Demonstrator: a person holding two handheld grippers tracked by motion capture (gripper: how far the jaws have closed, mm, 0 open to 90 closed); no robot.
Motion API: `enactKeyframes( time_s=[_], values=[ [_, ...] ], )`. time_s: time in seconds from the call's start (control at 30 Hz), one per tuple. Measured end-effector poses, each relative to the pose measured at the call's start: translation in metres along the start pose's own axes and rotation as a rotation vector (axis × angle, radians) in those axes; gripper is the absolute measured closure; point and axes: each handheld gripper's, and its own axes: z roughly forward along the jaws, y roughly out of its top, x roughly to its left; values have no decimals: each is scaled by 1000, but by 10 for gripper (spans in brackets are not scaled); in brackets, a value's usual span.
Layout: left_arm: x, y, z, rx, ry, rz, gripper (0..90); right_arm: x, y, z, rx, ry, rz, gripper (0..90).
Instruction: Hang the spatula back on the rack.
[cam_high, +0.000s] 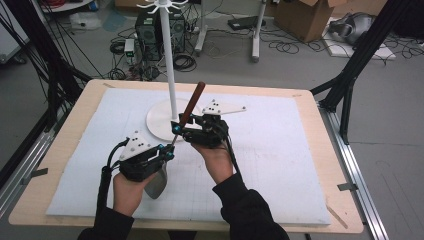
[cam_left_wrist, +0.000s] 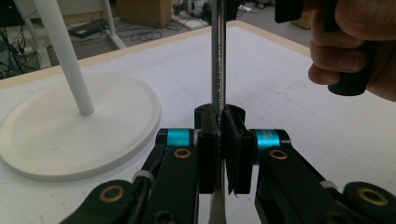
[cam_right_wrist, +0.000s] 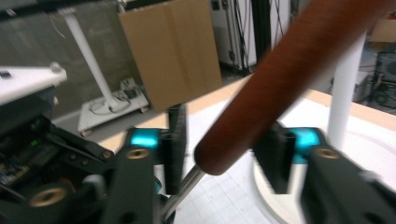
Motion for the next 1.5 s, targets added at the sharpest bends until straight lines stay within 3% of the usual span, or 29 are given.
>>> enactKeyframes(
  time_s=[0.17,0.47,0.6,0.7,0.83,0.9,0.97,1.07,1.27,1.37,1.43,1.47,1.5],
  values=[
    [1,4,-4,-33,7,6,840,3,11,0,-4,44,2,648],
    [5,5,-5,-69,-60,-5,829,13,24,4,9,191,-41,732],
    [11,6,-11,-111,-138,-18,823,15,31,1,8,255,-65,735],
    [19,8,-13,-129,-222,-32,751,10,36,-1,11,322,-66,735],
    [28,13,-15,-123,-327,-6,705,0,40,-1,22,435,-78,734],
    [31,16,-14,-111,-357,28,684,-4,40,0,27,494,-77,734],
    [32,19,-11,-97,-397,38,678,-7,39,1,24,557,-79,734],
    [31,20,-5,-82,-457,50,679,-7,38,4,35,609,-98,733],
    [28,15,2,-80,-492,74,783,-2,35,8,80,646,-127,733],
    [26,14,5,-91,-492,78,827,-2,35,9,89,643,-131,733],
    [26,15,6,-93,-470,54,833,-3,34,8,85,636,-126,729],
    [26,15,6,-94,-446,49,840,-3,34,7,75,613,-124,696],
    [26,16,6,-87,-410,60,840,-3,34,5,49,572,-114,506]
  ],
)
